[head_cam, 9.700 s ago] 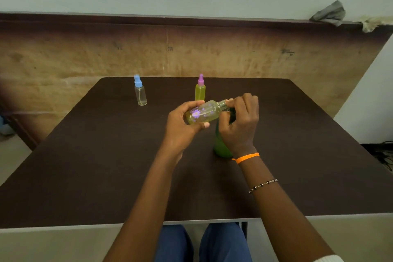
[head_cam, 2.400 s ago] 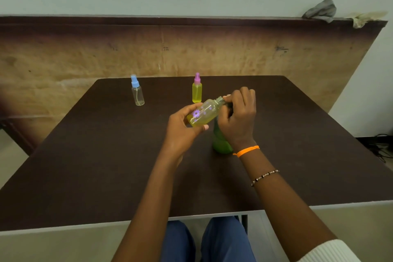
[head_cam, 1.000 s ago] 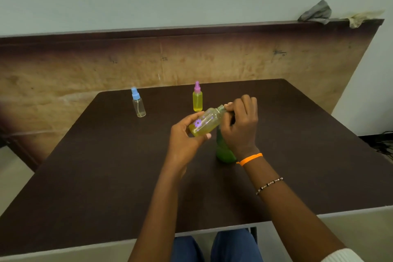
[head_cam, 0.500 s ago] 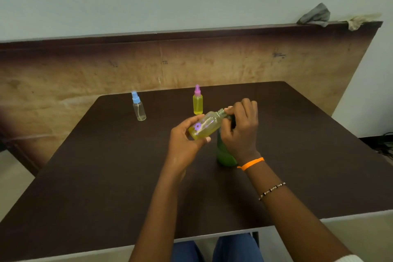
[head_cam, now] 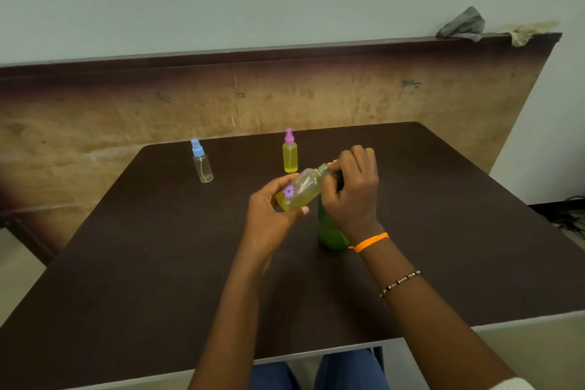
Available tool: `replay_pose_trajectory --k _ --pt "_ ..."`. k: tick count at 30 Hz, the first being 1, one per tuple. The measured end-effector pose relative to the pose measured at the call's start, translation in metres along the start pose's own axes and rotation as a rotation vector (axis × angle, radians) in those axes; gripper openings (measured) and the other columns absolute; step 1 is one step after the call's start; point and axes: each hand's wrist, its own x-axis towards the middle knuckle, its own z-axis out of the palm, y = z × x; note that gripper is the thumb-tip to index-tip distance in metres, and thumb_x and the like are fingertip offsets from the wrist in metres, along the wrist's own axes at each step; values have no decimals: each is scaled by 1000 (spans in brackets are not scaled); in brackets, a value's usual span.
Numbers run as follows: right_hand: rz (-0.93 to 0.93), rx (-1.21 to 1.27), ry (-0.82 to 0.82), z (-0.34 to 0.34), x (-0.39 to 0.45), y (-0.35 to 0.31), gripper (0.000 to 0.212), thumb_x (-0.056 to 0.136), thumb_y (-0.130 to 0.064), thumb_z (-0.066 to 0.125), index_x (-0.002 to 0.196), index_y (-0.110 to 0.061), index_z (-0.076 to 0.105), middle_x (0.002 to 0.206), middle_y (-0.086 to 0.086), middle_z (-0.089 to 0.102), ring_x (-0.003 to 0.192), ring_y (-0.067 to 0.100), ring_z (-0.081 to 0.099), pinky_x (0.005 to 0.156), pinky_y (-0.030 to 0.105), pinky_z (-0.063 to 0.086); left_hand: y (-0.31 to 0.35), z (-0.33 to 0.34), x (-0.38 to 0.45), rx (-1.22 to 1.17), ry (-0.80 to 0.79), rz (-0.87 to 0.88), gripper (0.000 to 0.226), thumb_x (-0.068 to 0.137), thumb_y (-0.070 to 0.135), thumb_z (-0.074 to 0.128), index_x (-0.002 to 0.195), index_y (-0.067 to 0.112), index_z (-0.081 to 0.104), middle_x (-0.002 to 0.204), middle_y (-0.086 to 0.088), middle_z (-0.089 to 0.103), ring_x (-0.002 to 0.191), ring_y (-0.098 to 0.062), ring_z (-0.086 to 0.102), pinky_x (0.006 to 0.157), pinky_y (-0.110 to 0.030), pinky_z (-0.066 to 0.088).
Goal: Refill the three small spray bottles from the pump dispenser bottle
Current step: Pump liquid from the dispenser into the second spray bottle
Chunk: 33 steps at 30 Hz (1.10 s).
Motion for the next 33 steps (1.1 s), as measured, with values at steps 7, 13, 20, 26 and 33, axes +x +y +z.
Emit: replay_pose_trajectory --k 7,13,20,26,33 --pt "14 1 -14 -3 6 -3 5 69 -4 46 65 -4 46 69 12 43 67 23 34 61 28 26 0 0 0 3 9 -1 55 71 -13 69 117 17 61 104 8 67 93 0 63 83 -19 53" --pt "-16 -31 -7 2 -5 3 6 68 -4 44 64 -1 48 69 14 44 66 27 34 57 35 29 -3 1 0 11 17 -11 56 70 -15 69 115 17 61 100 9 67 89 0 63 83 -21 53" --pt "-8 5 -28 -4 2 2 7 69 -6 44 66 -2 48 70 13 44 68 24 34 60 31 28 -1 1 -2 8 8 -4 55 71 -13 69 115 19 60 103 6 67 92 -4 62 83 -22 52" --pt "-43 -32 -7 2 -3 6 3 67 -5 46 64 -3 47 67 14 43 67 23 31 62 27 25 -4 2 -3 10 14 -15 54 71 -12 70 110 24 60 100 10 67 91 -4 63 83 -22 52" --pt "-13 39 -18 -4 9 1 10 72 -11 49 64 -5 46 67 9 42 67 21 34 61 25 26 1 -1 -2 6 -6 -25 52 73 -9 70 110 26 60 103 8 67 96 -8 63 84 -25 53"
